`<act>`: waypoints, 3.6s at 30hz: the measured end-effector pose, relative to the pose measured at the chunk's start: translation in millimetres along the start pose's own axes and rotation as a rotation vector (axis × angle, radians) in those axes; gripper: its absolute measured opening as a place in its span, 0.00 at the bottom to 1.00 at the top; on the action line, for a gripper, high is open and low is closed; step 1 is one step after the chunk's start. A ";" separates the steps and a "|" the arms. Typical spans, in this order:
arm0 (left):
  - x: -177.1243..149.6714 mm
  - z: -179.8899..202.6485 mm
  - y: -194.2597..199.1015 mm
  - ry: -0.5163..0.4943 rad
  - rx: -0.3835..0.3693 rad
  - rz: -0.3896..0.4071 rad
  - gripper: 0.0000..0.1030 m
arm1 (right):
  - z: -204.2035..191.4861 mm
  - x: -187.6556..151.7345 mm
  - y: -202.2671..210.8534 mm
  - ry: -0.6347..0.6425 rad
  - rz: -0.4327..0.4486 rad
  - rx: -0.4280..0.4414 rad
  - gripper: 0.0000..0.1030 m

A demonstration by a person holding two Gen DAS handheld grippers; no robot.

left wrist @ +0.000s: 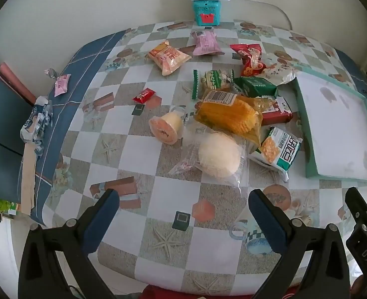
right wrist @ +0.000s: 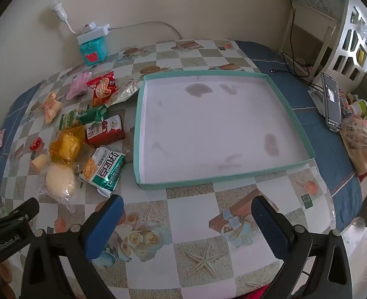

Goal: Organize snacks

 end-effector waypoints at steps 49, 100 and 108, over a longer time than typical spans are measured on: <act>-7.0 -1.2 -6.3 0.002 0.002 -0.019 1.00 | 6.0 1.4 1.6 -0.013 0.000 -0.002 1.00; -69.9 -134.2 -77.5 0.607 -0.111 -0.241 1.00 | -69.6 -7.0 -41.6 0.133 -0.120 0.063 1.00; -58.8 -131.0 -84.9 0.582 -0.132 -0.235 1.00 | -75.3 -1.3 -49.7 0.142 -0.138 0.076 1.00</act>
Point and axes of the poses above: each gripper's, at about its wrist camera, not at the fingertips, and y roughly against the way its jaws point, z to its right, x to its top, the point moved 6 cm from there along -y, roughly the way its jaws point, and after that the axes turned 6 degrees about -y, right-handed, at the moved point
